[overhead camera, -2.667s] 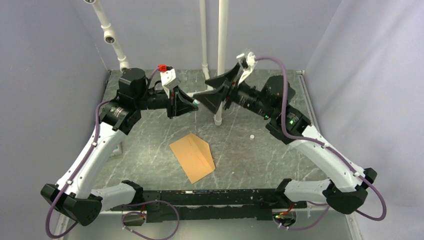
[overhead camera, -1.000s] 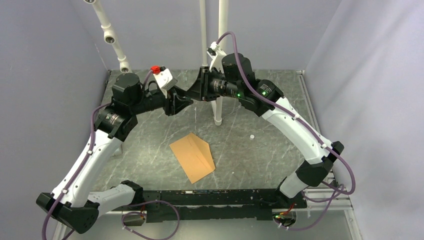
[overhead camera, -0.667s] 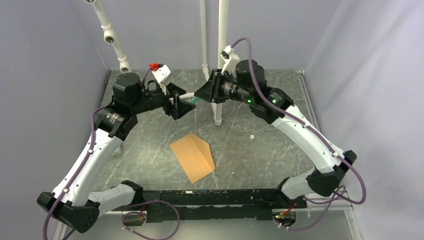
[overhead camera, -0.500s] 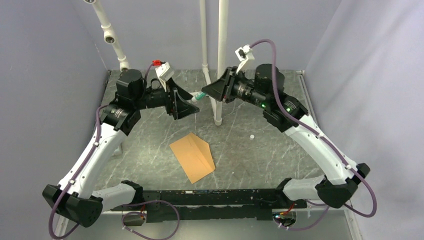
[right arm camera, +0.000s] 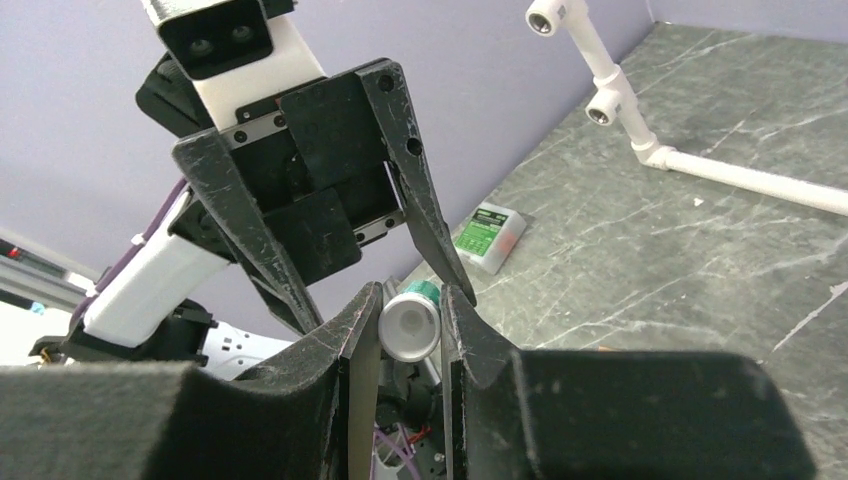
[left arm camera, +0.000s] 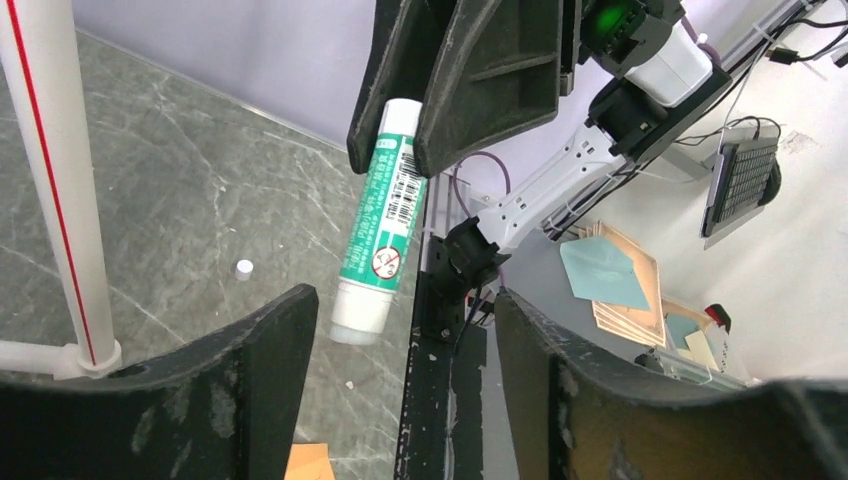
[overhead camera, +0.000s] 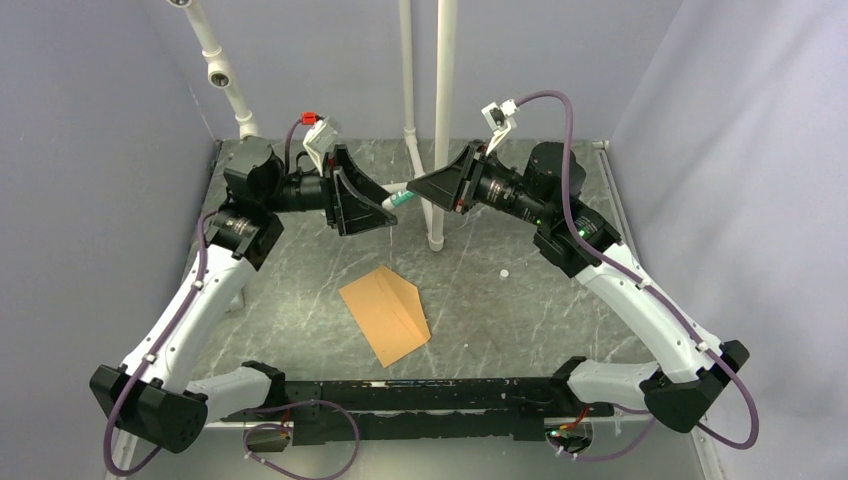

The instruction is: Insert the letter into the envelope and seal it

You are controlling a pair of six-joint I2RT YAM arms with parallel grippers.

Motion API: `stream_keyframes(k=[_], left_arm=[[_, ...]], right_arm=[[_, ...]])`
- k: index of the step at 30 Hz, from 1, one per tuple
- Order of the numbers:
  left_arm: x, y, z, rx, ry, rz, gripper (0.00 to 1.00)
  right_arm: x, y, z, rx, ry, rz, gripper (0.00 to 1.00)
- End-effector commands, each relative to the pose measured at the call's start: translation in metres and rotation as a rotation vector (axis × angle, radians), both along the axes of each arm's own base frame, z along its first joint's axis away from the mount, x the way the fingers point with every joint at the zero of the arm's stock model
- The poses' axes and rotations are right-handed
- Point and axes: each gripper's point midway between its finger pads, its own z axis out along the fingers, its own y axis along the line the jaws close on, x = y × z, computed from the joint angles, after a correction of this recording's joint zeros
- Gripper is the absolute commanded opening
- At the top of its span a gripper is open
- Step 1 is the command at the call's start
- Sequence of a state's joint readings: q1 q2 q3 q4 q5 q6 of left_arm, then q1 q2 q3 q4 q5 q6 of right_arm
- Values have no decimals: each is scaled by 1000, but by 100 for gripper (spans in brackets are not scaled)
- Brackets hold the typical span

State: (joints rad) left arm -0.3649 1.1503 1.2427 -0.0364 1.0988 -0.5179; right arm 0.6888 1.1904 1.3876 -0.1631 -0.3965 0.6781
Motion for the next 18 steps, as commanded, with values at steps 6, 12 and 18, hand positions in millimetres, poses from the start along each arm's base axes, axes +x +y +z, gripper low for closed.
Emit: stream_keyframes(k=[6,12,18], left_arm=[[0,-2,7,-33,-12,-24,42],[5,-2,6,-28,-39,-6,34],[9,1,-2,10,-66,32,24]], right_arm=[[-14,1,27,86,-70,67,0],[-15,4,22,78,-58,93,0],[-13,7,16,65,-41,106,0]])
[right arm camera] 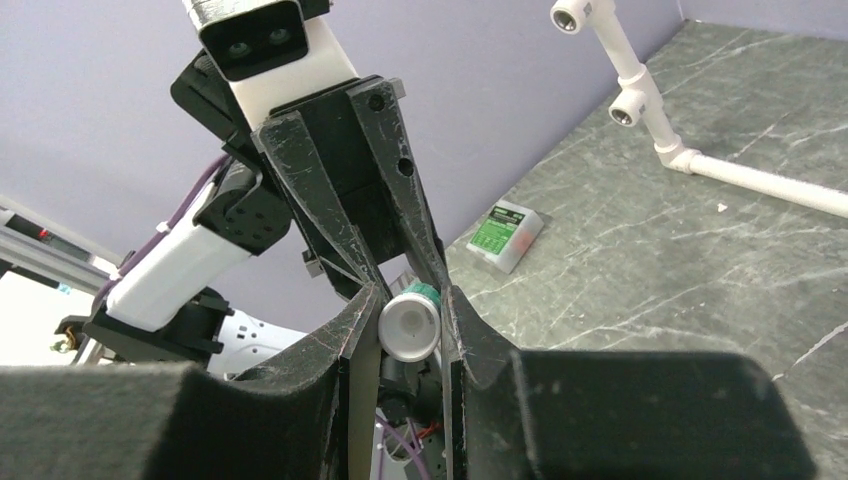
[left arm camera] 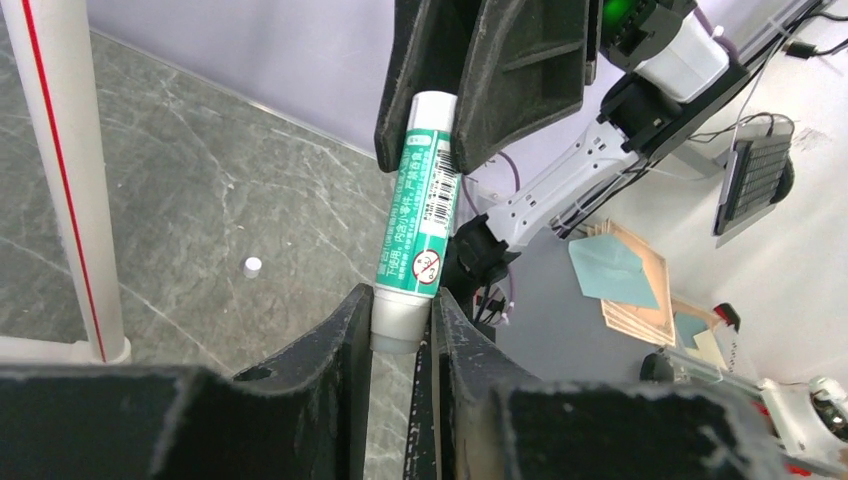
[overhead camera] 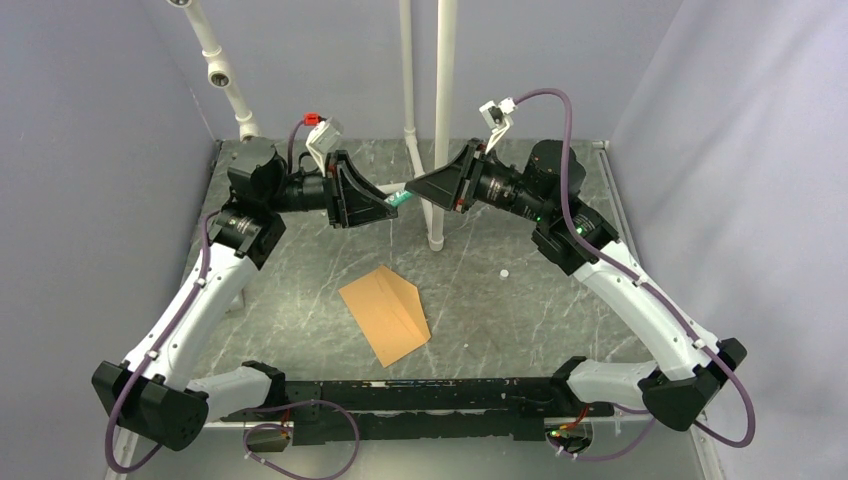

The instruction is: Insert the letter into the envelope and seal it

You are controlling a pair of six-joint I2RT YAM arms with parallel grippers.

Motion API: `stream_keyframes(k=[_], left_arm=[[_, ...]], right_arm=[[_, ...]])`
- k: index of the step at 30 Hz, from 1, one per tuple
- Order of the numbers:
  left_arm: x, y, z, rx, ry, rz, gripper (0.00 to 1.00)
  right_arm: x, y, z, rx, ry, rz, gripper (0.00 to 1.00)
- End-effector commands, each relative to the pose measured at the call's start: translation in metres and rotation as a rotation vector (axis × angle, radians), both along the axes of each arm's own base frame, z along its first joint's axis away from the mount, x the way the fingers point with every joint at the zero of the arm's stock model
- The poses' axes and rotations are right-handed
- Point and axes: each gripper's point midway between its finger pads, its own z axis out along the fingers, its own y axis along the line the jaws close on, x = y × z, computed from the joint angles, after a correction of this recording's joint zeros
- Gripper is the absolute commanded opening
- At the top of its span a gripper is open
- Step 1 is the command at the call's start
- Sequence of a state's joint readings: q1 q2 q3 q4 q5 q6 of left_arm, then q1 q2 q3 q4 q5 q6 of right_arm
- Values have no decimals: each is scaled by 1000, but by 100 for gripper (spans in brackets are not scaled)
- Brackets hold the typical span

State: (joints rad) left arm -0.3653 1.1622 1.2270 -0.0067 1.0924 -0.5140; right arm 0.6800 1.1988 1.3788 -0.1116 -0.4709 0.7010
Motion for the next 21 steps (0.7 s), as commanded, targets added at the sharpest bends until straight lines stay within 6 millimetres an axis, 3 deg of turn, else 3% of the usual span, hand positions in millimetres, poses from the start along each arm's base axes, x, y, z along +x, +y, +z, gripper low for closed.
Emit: stream_keyframes(k=[1,6,8,11,14,21], left_arm=[[3,2,3,10,-63,19,20],[2,1,2,7,-83,2,3],[2,2,2,8,-95,-2,2],[3,2,1,17,-109,8,3],[7,3,2,23,-122,25,2],[12,2,-4,49,-108,27,2]], right_arm=[[-6,3,11,38,-31,40,0],[-4,6,8,30,-2,50,3],[-2,7,5,22,17,50,25],[-1,9,2,19,41,55,49],[-1,12,-2,20,71,64,64],[-2,19,-7,-1,90,110,64]])
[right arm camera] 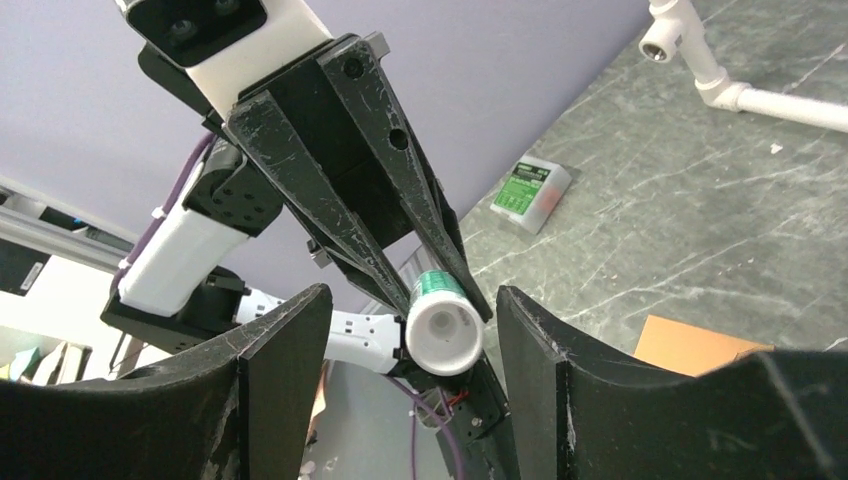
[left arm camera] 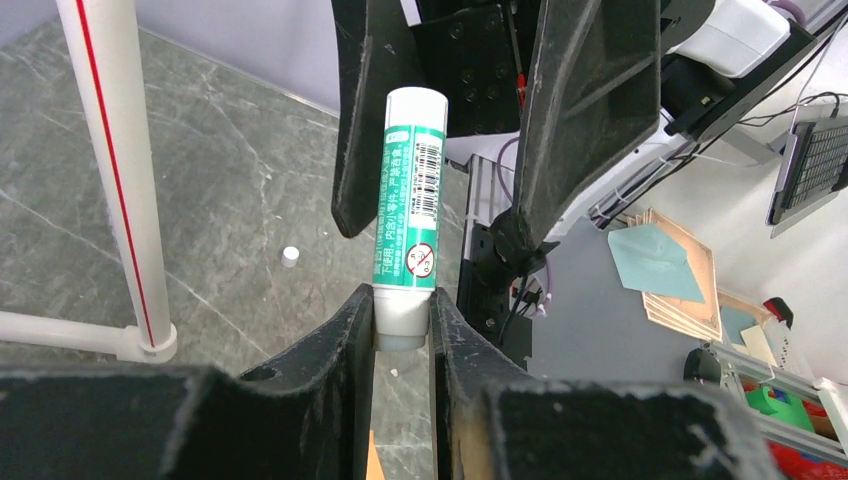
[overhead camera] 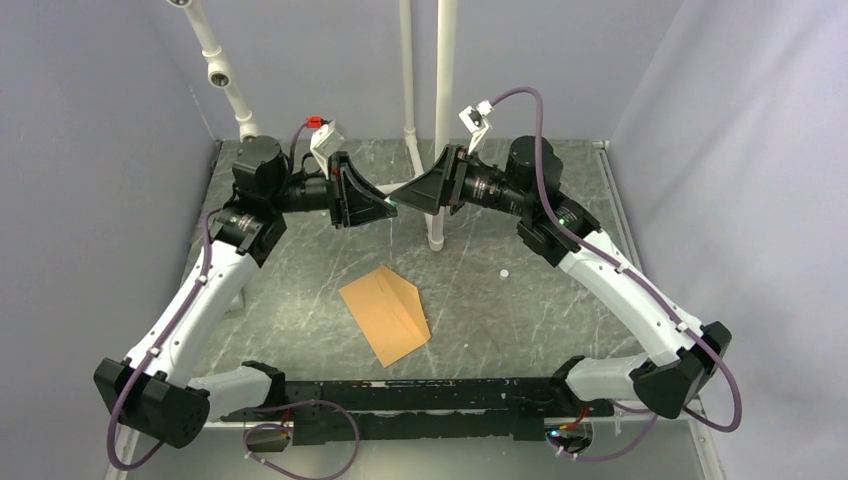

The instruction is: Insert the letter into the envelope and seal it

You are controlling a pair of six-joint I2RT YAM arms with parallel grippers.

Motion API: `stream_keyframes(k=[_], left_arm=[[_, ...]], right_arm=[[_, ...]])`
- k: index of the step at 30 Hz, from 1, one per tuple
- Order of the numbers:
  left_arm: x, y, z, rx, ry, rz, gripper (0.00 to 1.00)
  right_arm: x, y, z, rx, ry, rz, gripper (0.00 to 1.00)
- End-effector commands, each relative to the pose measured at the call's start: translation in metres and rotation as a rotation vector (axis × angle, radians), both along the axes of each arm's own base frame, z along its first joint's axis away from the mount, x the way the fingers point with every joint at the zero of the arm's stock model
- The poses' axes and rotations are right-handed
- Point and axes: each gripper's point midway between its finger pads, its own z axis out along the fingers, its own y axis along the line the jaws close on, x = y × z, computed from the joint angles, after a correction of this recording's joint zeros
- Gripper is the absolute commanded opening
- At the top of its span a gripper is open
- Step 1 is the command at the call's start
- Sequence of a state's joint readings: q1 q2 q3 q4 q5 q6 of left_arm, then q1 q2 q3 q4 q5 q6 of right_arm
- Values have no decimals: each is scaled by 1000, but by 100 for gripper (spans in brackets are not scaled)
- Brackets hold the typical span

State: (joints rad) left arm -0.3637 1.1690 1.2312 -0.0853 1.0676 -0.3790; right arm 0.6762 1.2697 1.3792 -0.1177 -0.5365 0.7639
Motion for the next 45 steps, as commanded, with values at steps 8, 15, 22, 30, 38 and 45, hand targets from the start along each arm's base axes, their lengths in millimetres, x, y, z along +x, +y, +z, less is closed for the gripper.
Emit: stream_keyframes(k=[8,15,22,30,38,45], left_arm=[[3,-1,4,32,-35,-35,3],[-2,0,3,44,-42,-45,2],[-1,4,5,58,-33,-10,67],[2,26,3,94,-55,212,85],[8,62,-42,166,84,506,69],[25,84,-129,216,452,763,51]], right_arm=[[-15,10,19,42,-16,122,45],[-15,10,16,38,-13,125,26],[0,6,3,-2,-28,35,0],[34,-12,-8,-108,-197,-180,0],[45,-10,-12,-243,-351,-283,0],[39,25,-87,-497,-348,-235,0]])
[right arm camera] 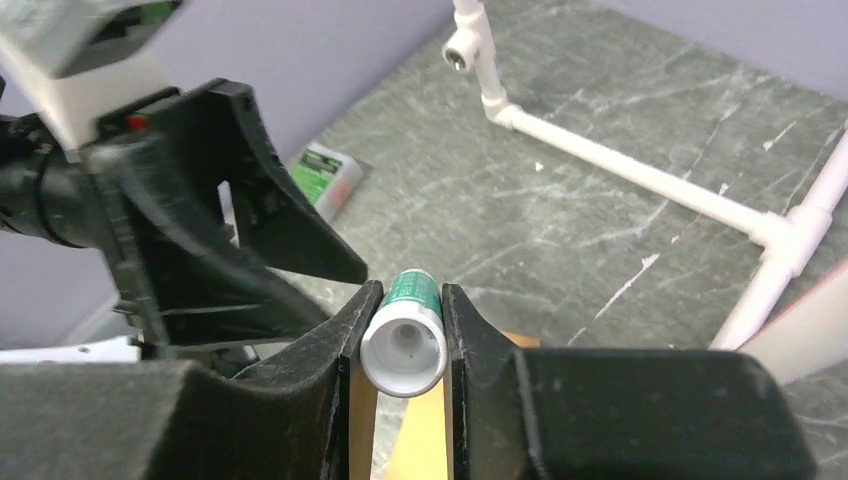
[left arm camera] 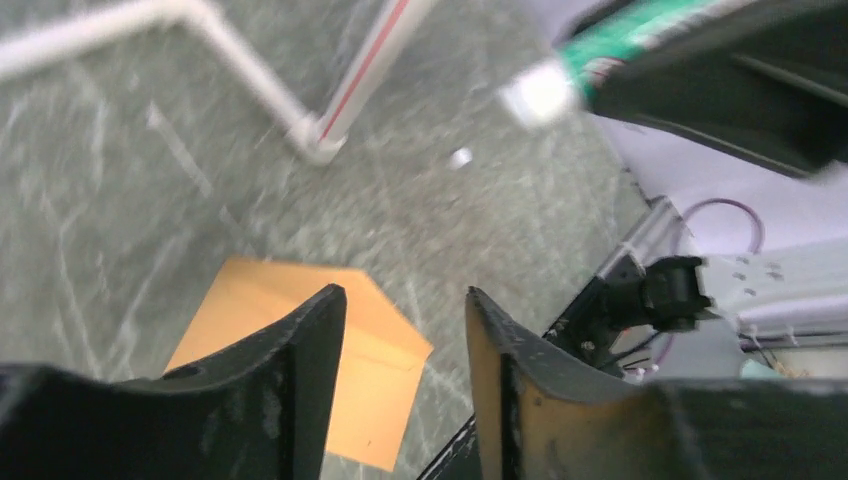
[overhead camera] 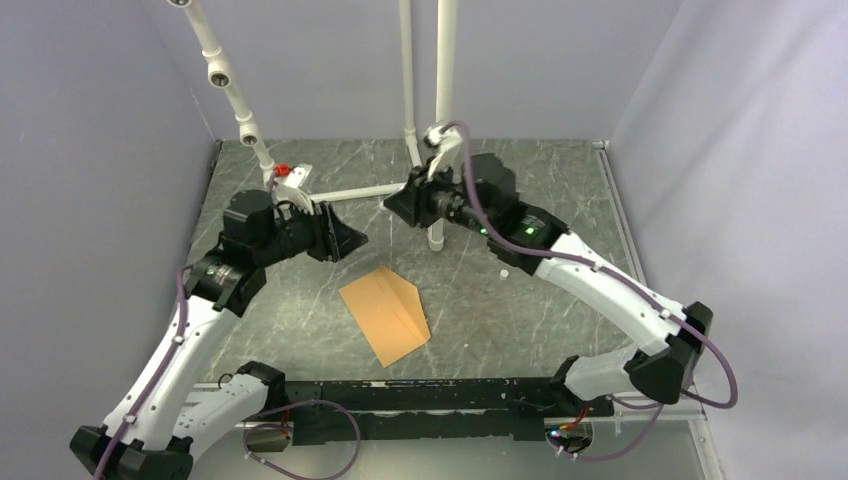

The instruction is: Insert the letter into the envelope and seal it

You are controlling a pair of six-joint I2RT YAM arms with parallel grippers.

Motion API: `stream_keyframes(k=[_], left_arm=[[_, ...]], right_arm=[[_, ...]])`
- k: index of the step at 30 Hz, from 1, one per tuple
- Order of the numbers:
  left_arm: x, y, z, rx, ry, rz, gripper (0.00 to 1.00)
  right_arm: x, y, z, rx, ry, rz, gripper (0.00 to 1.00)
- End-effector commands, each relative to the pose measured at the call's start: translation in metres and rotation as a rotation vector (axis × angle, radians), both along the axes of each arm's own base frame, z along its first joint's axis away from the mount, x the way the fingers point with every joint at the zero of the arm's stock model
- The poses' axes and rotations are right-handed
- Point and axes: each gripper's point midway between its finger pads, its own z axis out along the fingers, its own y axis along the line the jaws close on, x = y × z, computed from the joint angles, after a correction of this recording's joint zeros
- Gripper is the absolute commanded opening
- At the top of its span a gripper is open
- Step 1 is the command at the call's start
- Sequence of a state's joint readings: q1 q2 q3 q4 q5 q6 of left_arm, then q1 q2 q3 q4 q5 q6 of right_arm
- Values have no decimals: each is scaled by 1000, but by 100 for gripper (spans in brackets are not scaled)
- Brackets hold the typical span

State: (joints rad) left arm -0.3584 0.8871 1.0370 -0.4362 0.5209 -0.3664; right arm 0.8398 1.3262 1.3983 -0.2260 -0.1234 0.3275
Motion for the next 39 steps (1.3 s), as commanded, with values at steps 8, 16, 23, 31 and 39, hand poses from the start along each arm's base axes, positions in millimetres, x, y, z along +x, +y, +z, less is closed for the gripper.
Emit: stream_keyframes(k=[8,16,23,31,39], left_arm=[[23,23,-156,34,551,377,19],[36,-1,-222,1,725,300,7],[31,6,-273,59,835,344,2],[9,8,-299,48,938,360,2],[0,12,-307,59,977,375,3]], right_arm=[[-19,31,-155,-384,103,-2,0],[-46,39,-251,-533,104,41,0],[-45,52,-284,-555,92,37,0],[-38,62,-304,-583,57,42,0],[-56,54,-334,-684,115,75,0]])
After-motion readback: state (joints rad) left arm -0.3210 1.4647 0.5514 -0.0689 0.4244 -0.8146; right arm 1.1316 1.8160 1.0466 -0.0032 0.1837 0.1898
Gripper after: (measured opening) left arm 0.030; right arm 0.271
